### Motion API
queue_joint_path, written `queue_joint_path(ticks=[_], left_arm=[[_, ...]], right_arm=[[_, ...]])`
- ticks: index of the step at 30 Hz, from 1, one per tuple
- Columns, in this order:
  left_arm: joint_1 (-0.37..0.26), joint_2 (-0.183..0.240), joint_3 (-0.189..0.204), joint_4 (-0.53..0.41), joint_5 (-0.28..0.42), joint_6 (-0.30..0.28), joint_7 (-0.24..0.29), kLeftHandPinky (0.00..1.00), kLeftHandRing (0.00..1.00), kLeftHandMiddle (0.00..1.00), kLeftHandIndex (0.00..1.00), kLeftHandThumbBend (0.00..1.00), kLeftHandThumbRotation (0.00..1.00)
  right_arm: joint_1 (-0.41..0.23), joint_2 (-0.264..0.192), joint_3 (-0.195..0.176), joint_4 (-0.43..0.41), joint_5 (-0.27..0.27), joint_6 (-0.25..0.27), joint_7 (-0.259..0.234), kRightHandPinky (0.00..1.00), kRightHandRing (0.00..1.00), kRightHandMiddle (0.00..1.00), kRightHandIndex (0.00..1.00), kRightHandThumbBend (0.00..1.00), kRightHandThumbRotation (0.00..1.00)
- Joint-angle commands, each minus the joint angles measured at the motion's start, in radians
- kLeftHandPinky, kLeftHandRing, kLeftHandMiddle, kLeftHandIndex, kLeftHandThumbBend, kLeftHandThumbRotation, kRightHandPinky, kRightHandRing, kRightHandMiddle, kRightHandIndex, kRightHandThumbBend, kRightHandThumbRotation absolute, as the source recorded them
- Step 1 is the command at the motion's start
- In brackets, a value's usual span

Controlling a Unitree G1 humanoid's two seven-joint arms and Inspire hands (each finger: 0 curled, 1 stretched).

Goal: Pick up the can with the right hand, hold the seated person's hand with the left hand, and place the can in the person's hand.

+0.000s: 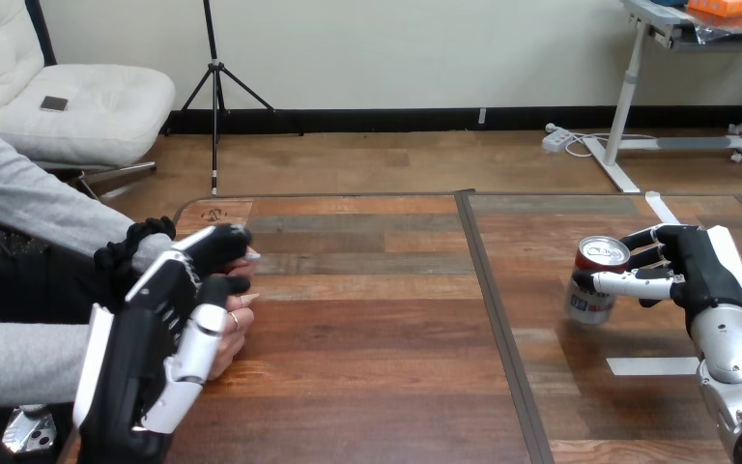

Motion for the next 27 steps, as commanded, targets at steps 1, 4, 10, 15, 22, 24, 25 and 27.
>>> queue_joint_path(ticks=[1, 4, 10, 15, 22, 24, 25, 27], left_arm=[[-0.063, 0.034, 0.035, -0.02, 0.078, 0.008, 0.045, 0.61, 0.72, 0.74, 0.74, 0.51, 0.66], [-0.067, 0.051, 0.052, -0.037, 0.146, 0.014, 0.081, 0.59, 0.7, 0.72, 0.73, 0.56, 0.63], [-0.076, 0.084, 0.075, -0.067, 0.239, 0.028, 0.127, 0.58, 0.68, 0.71, 0.71, 0.71, 0.57], [-0.096, 0.113, 0.09, -0.081, 0.273, 0.042, 0.152, 0.58, 0.69, 0.73, 0.72, 0.83, 0.53], [-0.117, 0.166, 0.121, -0.121, 0.38, 0.082, 0.195, 0.59, 0.71, 0.75, 0.74, 0.97, 0.5], [-0.123, 0.18, 0.128, -0.141, 0.406, 0.106, 0.2, 0.59, 0.72, 0.76, 0.75, 0.98, 0.49], [-0.124, 0.184, 0.13, -0.146, 0.413, 0.113, 0.202, 0.59, 0.72, 0.76, 0.75, 0.99, 0.49], [-0.127, 0.2, 0.134, -0.16, 0.442, 0.131, 0.205, 0.58, 0.72, 0.77, 0.75, 0.99, 0.47]], right_arm=[[-0.051, -0.014, -0.001, -0.031, 0.005, -0.039, 0.005, 0.38, 0.43, 0.47, 0.47, 0.76, 0.0], [-0.053, -0.014, -0.001, -0.032, 0.005, -0.037, 0.006, 0.38, 0.43, 0.47, 0.47, 0.76, 0.0], [-0.051, -0.017, 0.004, -0.03, -0.002, -0.044, 0.003, 0.38, 0.43, 0.47, 0.47, 0.77, 0.0], [-0.052, -0.017, 0.003, -0.028, -0.003, -0.043, -0.003, 0.37, 0.42, 0.47, 0.47, 0.78, 0.0], [-0.055, -0.016, 0.003, -0.028, -0.004, -0.043, -0.004, 0.36, 0.41, 0.46, 0.47, 0.78, 0.0], [-0.056, -0.016, 0.005, -0.028, -0.007, -0.042, -0.006, 0.36, 0.41, 0.46, 0.47, 0.78, 0.0], [-0.056, -0.016, 0.005, -0.028, -0.008, -0.042, -0.007, 0.36, 0.41, 0.46, 0.47, 0.78, 0.0], [-0.056, -0.016, 0.004, -0.029, -0.007, -0.046, -0.005, 0.36, 0.41, 0.46, 0.47, 0.78, 0.0]])
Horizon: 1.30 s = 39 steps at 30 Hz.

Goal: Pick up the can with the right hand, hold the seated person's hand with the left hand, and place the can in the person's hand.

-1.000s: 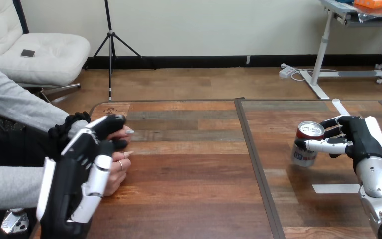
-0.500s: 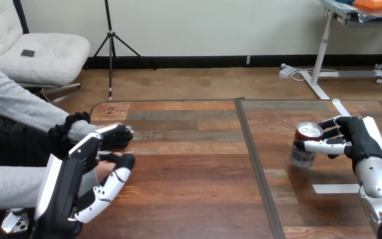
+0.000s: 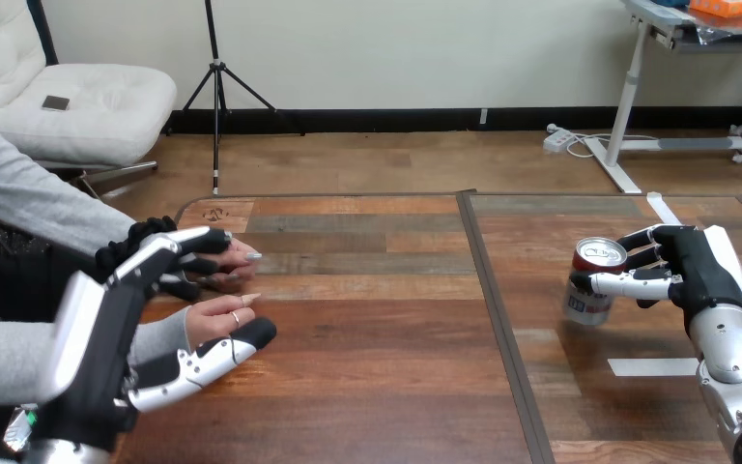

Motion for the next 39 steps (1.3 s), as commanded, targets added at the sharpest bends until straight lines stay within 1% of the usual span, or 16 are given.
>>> queue_joint_path(ticks=[1, 3, 5, 7, 10, 13, 17, 19, 22, 25, 27, 34, 39], left_arm=[[-0.081, 0.061, 0.02, -0.089, 0.053, 0.03, 0.026, 0.58, 0.72, 0.77, 0.76, 1.0, 0.47], [-0.09, 0.085, 0.03, -0.106, 0.108, 0.055, 0.041, 0.57, 0.72, 0.77, 0.76, 1.0, 0.46], [-0.102, 0.107, 0.033, -0.111, 0.139, 0.066, 0.051, 0.56, 0.71, 0.77, 0.75, 1.0, 0.45], [-0.111, 0.123, 0.033, -0.11, 0.153, 0.069, 0.058, 0.55, 0.7, 0.76, 0.75, 1.0, 0.43], [-0.126, 0.144, 0.031, -0.111, 0.158, 0.093, 0.052, 0.53, 0.68, 0.75, 0.74, 1.0, 0.41], [-0.137, 0.163, 0.028, -0.11, 0.183, 0.105, 0.064, 0.52, 0.68, 0.75, 0.73, 1.0, 0.4], [-0.163, 0.205, 0.024, -0.09, 0.243, 0.107, 0.095, 0.52, 0.67, 0.74, 0.73, 1.0, 0.41], [-0.169, 0.219, 0.02, -0.083, 0.263, 0.107, 0.109, 0.52, 0.67, 0.73, 0.73, 1.0, 0.42], [-0.187, 0.242, 0.011, -0.058, 0.271, 0.094, 0.12, 0.52, 0.67, 0.73, 0.73, 1.0, 0.43], [-0.199, 0.262, 0.004, -0.045, 0.289, 0.105, 0.122, 0.53, 0.68, 0.74, 0.74, 1.0, 0.43], [-0.21, 0.28, -0.004, -0.034, 0.313, 0.112, 0.127, 0.55, 0.69, 0.75, 0.75, 1.0, 0.45], [-0.24, 0.314, -0.032, 0.004, 0.341, 0.133, 0.128, 0.57, 0.7, 0.75, 0.76, 1.0, 0.47], [-0.27, 0.339, -0.061, 0.053, 0.382, 0.136, 0.154, 0.57, 0.69, 0.74, 0.76, 1.0, 0.49]], right_arm=[[-0.056, -0.015, 0.002, -0.029, 0.0, -0.042, -0.012, 0.36, 0.41, 0.46, 0.47, 0.78, 0.0], [-0.057, -0.014, -0.001, -0.029, 0.004, -0.039, -0.011, 0.36, 0.41, 0.46, 0.47, 0.78, 0.0], [-0.058, -0.013, -0.004, -0.028, 0.007, -0.037, -0.009, 0.37, 0.41, 0.45, 0.47, 0.78, 0.0], [-0.059, -0.013, -0.004, -0.028, 0.008, -0.037, -0.006, 0.37, 0.41, 0.45, 0.47, 0.78, 0.0], [-0.059, -0.012, -0.006, -0.026, 0.01, -0.037, -0.007, 0.37, 0.41, 0.45, 0.47, 0.77, 0.0], [-0.06, -0.013, -0.006, -0.025, 0.01, -0.037, -0.005, 0.37, 0.41, 0.46, 0.47, 0.77, 0.0], [-0.059, -0.015, -0.001, -0.026, 0.004, -0.037, -0.008, 0.37, 0.42, 0.46, 0.47, 0.77, 0.0], [-0.059, -0.015, 0.0, -0.025, 0.003, -0.036, -0.008, 0.37, 0.42, 0.47, 0.47, 0.77, 0.0], [-0.059, -0.016, 0.0, -0.025, 0.002, -0.037, -0.009, 0.37, 0.42, 0.47, 0.47, 0.77, 0.0], [-0.058, -0.016, 0.0, -0.025, 0.003, -0.044, -0.007, 0.37, 0.42, 0.46, 0.47, 0.77, 0.0], [-0.059, -0.016, -0.001, -0.024, 0.004, -0.04, -0.006, 0.37, 0.42, 0.46, 0.47, 0.78, 0.0], [-0.063, -0.016, 0.0, -0.026, 0.004, -0.032, 0.0, 0.36, 0.41, 0.46, 0.47, 0.78, 0.0], [-0.064, -0.018, 0.002, -0.027, 0.002, -0.035, 0.0, 0.37, 0.42, 0.46, 0.47, 0.78, 0.0]])
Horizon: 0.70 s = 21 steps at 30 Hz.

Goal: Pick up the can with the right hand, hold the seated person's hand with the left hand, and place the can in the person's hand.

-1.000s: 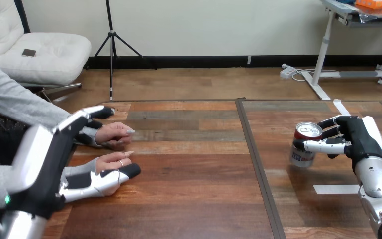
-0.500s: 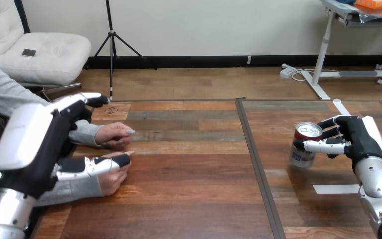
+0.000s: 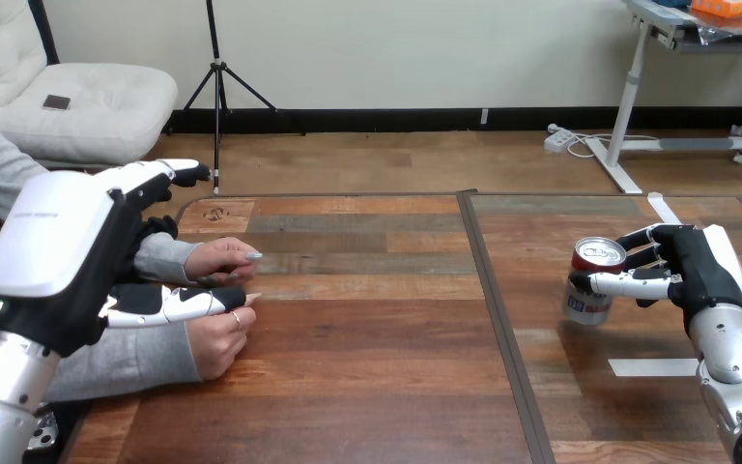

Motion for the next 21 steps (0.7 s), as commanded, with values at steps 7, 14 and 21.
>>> queue_joint_path(ticks=[7, 14, 21], left_arm=[[-0.102, 0.061, -0.077, 0.083, 0.043, 0.038, 0.016, 0.59, 0.7, 0.76, 0.78, 1.0, 0.49], [-0.131, 0.085, -0.117, 0.123, 0.046, 0.053, -0.002, 0.62, 0.72, 0.77, 0.79, 1.0, 0.49], [-0.158, 0.112, -0.155, 0.155, 0.038, 0.077, -0.056, 0.67, 0.76, 0.8, 0.82, 1.0, 0.52]], right_arm=[[-0.064, -0.019, -0.001, -0.028, 0.004, -0.039, 0.0, 0.37, 0.41, 0.45, 0.47, 0.78, 0.0], [-0.066, -0.02, -0.004, -0.026, 0.008, -0.04, 0.006, 0.35, 0.4, 0.44, 0.46, 0.78, 0.0], [-0.068, -0.021, -0.003, -0.025, 0.006, -0.039, 0.008, 0.34, 0.39, 0.44, 0.46, 0.78, 0.0]])
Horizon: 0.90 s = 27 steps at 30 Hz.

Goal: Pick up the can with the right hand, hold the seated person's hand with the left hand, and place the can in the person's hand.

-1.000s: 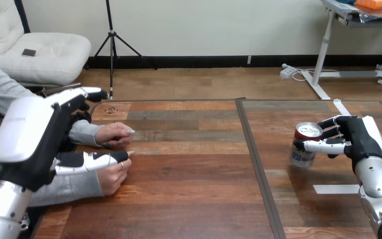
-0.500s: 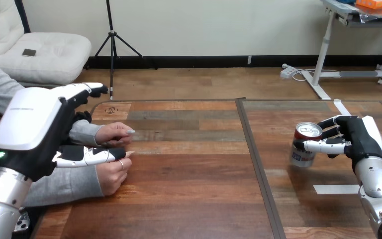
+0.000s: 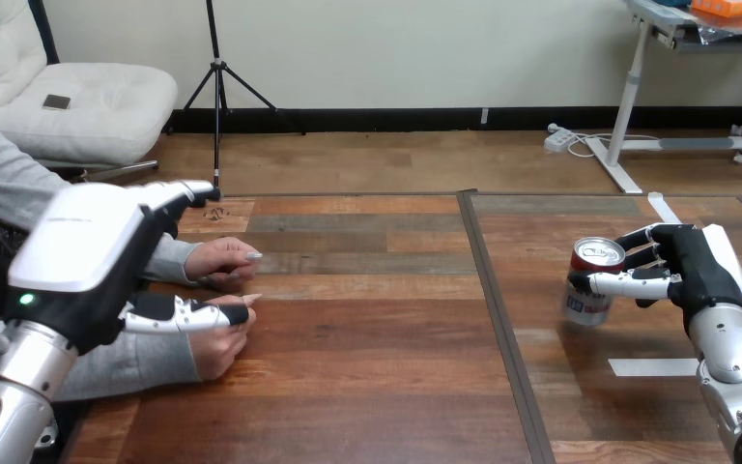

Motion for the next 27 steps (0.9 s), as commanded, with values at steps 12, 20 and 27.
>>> queue_joint_path(ticks=[12, 20, 27], left_arm=[[-0.135, 0.077, -0.102, 0.131, 0.016, 0.016, -0.032, 0.71, 0.79, 0.83, 0.83, 1.0, 0.51], [-0.17, 0.093, -0.147, 0.197, 0.023, 0.015, -0.033, 0.71, 0.79, 0.82, 0.82, 1.0, 0.49], [-0.2, 0.097, -0.183, 0.253, 0.043, 0.035, -0.026, 0.71, 0.78, 0.81, 0.81, 1.0, 0.48]], right_arm=[[-0.071, -0.018, -0.004, -0.027, 0.007, -0.036, -0.001, 0.35, 0.39, 0.44, 0.46, 0.78, 0.0], [-0.07, -0.02, 0.001, -0.03, 0.001, -0.043, -0.006, 0.34, 0.39, 0.44, 0.46, 0.78, 0.0], [-0.071, -0.019, 0.004, -0.032, -0.002, -0.041, -0.008, 0.34, 0.38, 0.44, 0.46, 0.78, 0.0]])
